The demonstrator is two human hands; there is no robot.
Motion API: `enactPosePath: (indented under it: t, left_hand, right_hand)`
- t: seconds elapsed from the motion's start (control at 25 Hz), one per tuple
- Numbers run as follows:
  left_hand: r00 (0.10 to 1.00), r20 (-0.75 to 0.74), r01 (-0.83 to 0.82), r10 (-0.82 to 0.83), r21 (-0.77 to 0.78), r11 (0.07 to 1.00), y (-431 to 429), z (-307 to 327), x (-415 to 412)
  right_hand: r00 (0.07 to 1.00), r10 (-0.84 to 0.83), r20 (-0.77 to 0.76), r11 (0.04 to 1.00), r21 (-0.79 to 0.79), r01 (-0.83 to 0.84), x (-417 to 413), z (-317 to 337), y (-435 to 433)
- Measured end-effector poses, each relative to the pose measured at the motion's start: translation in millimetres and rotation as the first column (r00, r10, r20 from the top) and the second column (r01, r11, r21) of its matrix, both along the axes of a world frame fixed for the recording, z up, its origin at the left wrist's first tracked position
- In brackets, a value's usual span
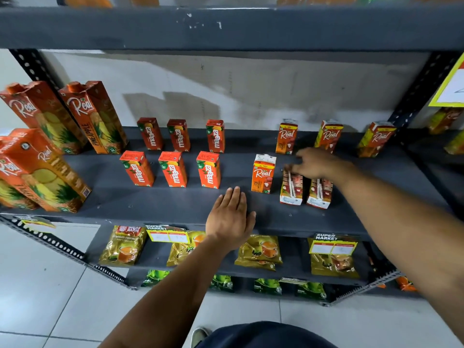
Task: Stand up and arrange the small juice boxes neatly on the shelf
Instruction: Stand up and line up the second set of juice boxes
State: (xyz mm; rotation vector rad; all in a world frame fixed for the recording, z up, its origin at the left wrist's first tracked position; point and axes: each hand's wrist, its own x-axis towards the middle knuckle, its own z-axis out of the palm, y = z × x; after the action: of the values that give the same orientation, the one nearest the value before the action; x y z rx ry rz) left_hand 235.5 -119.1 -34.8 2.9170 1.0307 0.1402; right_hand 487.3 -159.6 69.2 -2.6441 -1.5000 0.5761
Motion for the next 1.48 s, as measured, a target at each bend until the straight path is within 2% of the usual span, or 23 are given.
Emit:
enactPosePath:
  t: [0.08, 0.12, 0.2, 0.28, 0.32, 0.52, 0.6, 0.68, 0.76, 0.8, 0.88, 0.92, 1.0, 1.12, 1.16, 1.24, 1.32, 1.4, 1.48]
  left_hand:
    - [1.0, 0.022, 0.009, -0.009, 0.0, 1.0, -1, 2, 4]
    - [1.0, 0.025, 0.012, -0.011, -0.004, 1.0, -2, 1, 4]
    - [1.0, 0.023, 0.01, -0.01, -0.008, 1.0, -3, 0, 2]
    - [0.999, 0.032, 0.008, -0.008, -0.005, 1.0, -2, 0, 3]
    - [0.999, 0.036, 0.006, -0.006, -0.009, 1.0, -1, 0, 4]
    - [0.999, 0.037, 0.0, 0.0, -0.01, 1.0, -1, -2, 5]
    - [0.999, 0.033, -0.003, 0.004, -0.015, 1.0, -1, -3, 4]
    - [1.0, 0.028, -0.004, 0.004, -0.012, 1.0, -2, -3, 4]
    - [1.0, 0.03, -0.007, 0.007, -0.009, 1.0, -1, -3, 5]
    - [0.999, 0.03, -0.009, 0.01, -0.009, 1.0, -1, -3, 5]
    - [0.999, 0.031, -0.008, 0.008, -0.007, 1.0, -2, -2, 4]
    - [0.999, 0.032, -0.006, 0.006, -0.005, 1.0, -2, -2, 4]
    - [0.999, 0.033, -0.003, 0.003, -0.008, 1.0, -2, -2, 4]
    - [0.999, 0.035, 0.0, 0.0, -0.014, 1.0, -2, -1, 3]
    - [0.999, 0.035, 0.0, 0.0, -0.014, 1.0, -2, -1, 3]
    - [0.999, 0.037, -0.005, 0.005, -0.012, 1.0, -2, -1, 4]
    - [0.999, 0.037, -0.003, 0.004, -0.013, 1.0, -1, -2, 4]
    - [0.999, 0.035, 0.002, -0.001, -0.014, 1.0, -1, -2, 4]
    - [0.999, 0.037, -0.002, 0.002, -0.016, 1.0, -2, -3, 4]
  right_hand:
    - [0.999, -0.028, -0.029, 0.997, 0.078, 0.03, 1, 9, 2]
    - [0.999, 0.01, -0.035, 0.995, 0.096, -0.007, 0, 11, -2]
    - [0.974, 0.224, 0.038, 0.973, 0.053, -0.225, 1, 6, -19]
    - [0.867, 0.473, 0.159, 0.881, -0.099, -0.462, -3, -1, -38]
    - [0.813, 0.543, 0.209, 0.839, -0.152, -0.522, -6, -5, -44]
    - [0.655, 0.648, 0.389, 0.746, -0.152, -0.648, -13, -22, -42]
    - [0.667, 0.621, 0.412, 0.748, -0.057, -0.661, -11, -19, -39]
    - [0.759, 0.509, 0.406, 0.793, 0.121, -0.597, -3, -13, -40]
    - [0.92, 0.27, 0.285, 0.858, 0.363, -0.364, 5, -8, -41]
    - [0.973, 0.124, 0.195, 0.846, 0.491, -0.206, 8, -5, -41]
    - [0.994, -0.099, 0.048, 0.749, 0.661, 0.042, 6, -9, -40]
    - [0.988, -0.15, 0.022, 0.715, 0.692, 0.093, 1, -17, -39]
    - [0.98, -0.193, 0.053, 0.733, 0.671, 0.108, -13, -32, -39]
    - [0.979, -0.191, 0.071, 0.824, 0.554, 0.12, -20, -36, -40]
    - [0.99, -0.137, 0.029, 0.852, 0.514, 0.103, -15, -30, -41]
    - [0.996, 0.091, -0.015, 0.897, 0.436, -0.075, 0, -12, -43]
    - [0.952, 0.3, 0.061, 0.915, 0.262, -0.305, 12, 4, -41]
    - [0.91, 0.379, 0.17, 0.913, 0.089, -0.397, 17, 15, -35]
    - [0.88, 0.4, 0.257, 0.912, -0.02, -0.409, 19, 25, -27]
